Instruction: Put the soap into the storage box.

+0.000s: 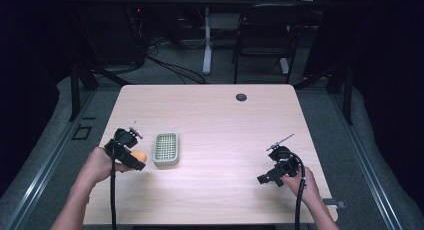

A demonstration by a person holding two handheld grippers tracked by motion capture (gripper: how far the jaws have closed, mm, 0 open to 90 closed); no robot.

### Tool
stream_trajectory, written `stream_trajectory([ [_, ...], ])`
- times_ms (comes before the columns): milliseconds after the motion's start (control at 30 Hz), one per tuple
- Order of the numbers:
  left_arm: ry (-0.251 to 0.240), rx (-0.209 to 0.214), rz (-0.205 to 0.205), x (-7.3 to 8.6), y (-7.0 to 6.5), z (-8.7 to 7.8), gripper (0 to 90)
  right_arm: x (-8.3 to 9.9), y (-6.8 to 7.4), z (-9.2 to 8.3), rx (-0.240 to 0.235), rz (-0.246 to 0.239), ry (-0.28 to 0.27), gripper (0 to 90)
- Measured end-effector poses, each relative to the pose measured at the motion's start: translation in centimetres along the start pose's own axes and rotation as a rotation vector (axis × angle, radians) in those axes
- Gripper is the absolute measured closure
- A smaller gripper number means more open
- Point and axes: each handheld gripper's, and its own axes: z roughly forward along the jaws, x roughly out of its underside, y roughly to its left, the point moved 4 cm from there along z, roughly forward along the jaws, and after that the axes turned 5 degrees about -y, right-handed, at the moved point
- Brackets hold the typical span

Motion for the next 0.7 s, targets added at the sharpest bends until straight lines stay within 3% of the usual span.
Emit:
stream_trajectory([
  [700, -0.031, 0.001, 0.027, -3.0, -0.1, 0.0, 26.6, 0.0, -0.1, -0.1, -0.002, 0.005, 0.006, 5.9],
])
